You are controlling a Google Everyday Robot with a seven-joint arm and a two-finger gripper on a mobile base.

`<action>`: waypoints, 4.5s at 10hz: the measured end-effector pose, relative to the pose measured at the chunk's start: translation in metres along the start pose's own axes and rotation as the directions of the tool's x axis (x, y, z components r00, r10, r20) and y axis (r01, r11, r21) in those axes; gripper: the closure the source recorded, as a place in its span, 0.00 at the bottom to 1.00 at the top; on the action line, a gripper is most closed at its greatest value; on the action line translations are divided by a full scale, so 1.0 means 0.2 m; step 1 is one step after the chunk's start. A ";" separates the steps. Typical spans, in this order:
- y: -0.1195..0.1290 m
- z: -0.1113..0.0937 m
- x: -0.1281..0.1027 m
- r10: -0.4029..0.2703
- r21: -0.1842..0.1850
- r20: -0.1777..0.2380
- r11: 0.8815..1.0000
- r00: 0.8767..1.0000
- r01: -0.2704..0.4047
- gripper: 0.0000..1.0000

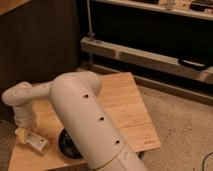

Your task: Place the bottle in the ceramic bowl

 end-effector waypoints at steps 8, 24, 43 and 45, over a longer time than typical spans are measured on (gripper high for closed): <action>-0.03 -0.43 0.10 -0.012 -0.054 0.107 0.998 0.994 0.017 1.00; -0.20 -0.75 0.70 0.041 -0.066 0.261 0.997 0.964 -0.025 1.00; -0.41 -0.50 1.08 -0.080 -0.181 0.261 0.975 0.962 0.130 0.72; -0.41 -0.50 1.08 -0.080 -0.181 0.261 0.975 0.962 0.130 0.78</action>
